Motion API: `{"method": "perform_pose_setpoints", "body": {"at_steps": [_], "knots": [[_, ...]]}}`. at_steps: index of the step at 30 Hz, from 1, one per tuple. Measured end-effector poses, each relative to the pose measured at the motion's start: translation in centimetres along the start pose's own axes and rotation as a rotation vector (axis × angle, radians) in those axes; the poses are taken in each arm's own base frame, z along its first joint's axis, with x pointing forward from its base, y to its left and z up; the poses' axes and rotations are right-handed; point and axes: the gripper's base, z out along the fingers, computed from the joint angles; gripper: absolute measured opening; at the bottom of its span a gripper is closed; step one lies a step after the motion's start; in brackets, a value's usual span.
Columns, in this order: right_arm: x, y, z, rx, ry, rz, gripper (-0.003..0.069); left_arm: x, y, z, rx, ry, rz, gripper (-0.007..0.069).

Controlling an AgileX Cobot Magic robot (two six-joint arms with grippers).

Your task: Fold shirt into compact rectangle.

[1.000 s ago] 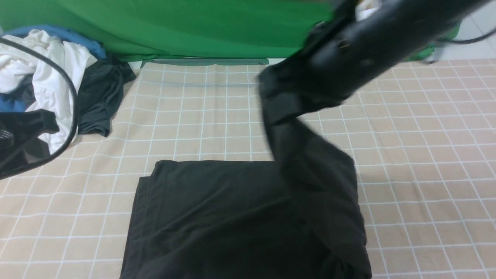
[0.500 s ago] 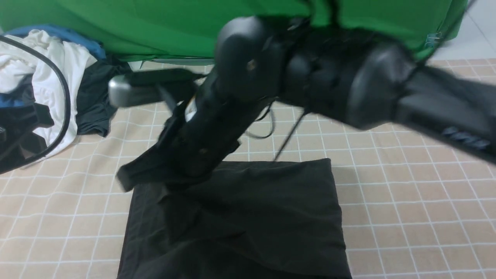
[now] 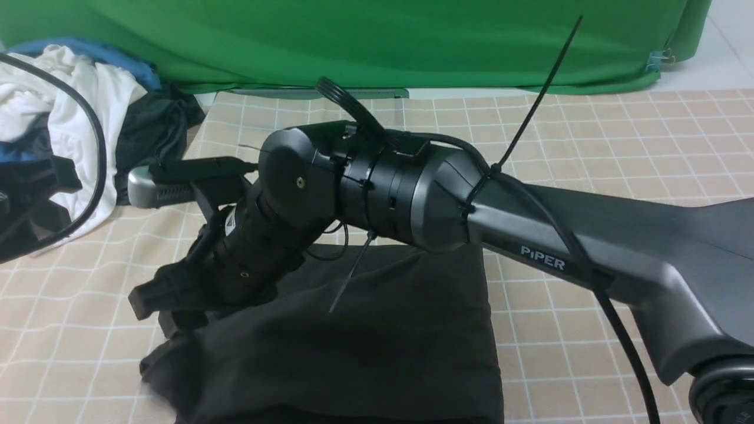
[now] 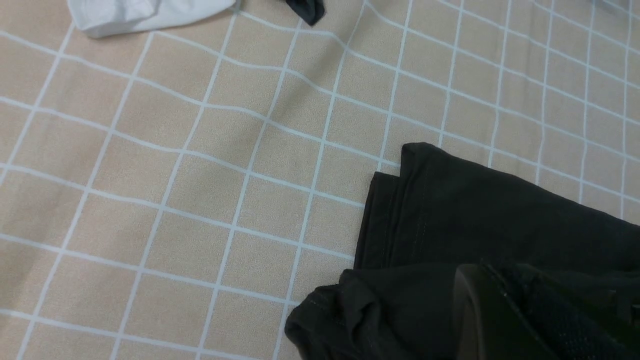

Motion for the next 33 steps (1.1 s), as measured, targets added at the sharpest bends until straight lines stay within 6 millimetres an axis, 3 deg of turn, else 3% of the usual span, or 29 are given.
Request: {"method": "perform_pose_setpoints", "body": {"at_steps": [3, 5, 8, 9, 10, 12, 13, 14, 16, 18, 21, 24, 28, 33], "knots": [[-0.4, 0.1, -1.8, 0.010, 0.057, -0.102, 0.0454, 0.0, 0.0, 0.0, 0.000, 0.000, 0.000, 0.0003], [-0.7, -0.4, -4.0, 0.066, 0.103, -0.168, 0.0402, 0.0, 0.0, 0.0, 0.000, 0.000, 0.000, 0.0003], [-1.9, -2.1, -9.0, 0.240, 0.084, -0.244, 0.0242, 0.0, -0.4, 0.1, 0.042, 0.009, -0.001, 0.0003], [-2.3, -2.7, -10.9, 0.292, 0.052, -0.253, 0.0157, 0.1, -0.7, 0.2, 0.080, 0.020, 0.000, 0.0003], [-2.5, -3.0, -12.0, 0.318, 0.033, -0.256, 0.0120, 0.2, -1.0, 0.3, 0.116, 0.034, -0.009, 0.0003], [-2.9, -4.1, -16.2, 0.379, -0.040, -0.246, 0.0053, 0.4, -2.0, 0.8, 0.226, 0.085, 0.002, 0.0003], [-2.7, -4.7, -18.2, 0.398, -0.066, -0.228, 0.0039, 0.6, -2.4, 1.4, 0.266, 0.116, 0.017, 0.0003], [-2.6, -4.8, -18.1, 0.402, -0.059, -0.227, 0.0038, 0.6, -2.5, 1.5, 0.272, 0.122, 0.012, 0.0003], [-1.6, -6.6, -21.4, 0.436, -0.087, -0.176, 0.0031, 1.4, -3.4, 3.1, 0.312, 0.194, 0.048, 0.0003], [-0.1, -8.5, -22.9, 0.467, -0.069, -0.117, 0.0031, 2.4, -4.2, 4.9, 0.315, 0.261, 0.079, 0.0003], [2.4, -11.0, -23.1, 0.494, 0.006, -0.036, 0.0031, 5.0, -6.1, 7.6, 0.315, 0.367, 0.134, 0.0003], [5.2, -12.5, -21.3, 0.458, 0.121, 0.025, 0.0031, 7.8, -7.1, 9.8, 0.270, 0.455, 0.160, 0.0003], [8.1, -13.6, -17.4, 0.361, 0.185, 0.058, 0.0031, 10.6, -6.8, 12.5, 0.187, 0.541, 0.150, 0.0003], [10.2, -14.3, -14.6, 0.284, 0.174, 0.093, 0.0031, 12.8, -5.5, 13.2, 0.130, 0.622, 0.144, 0.0003]]}}
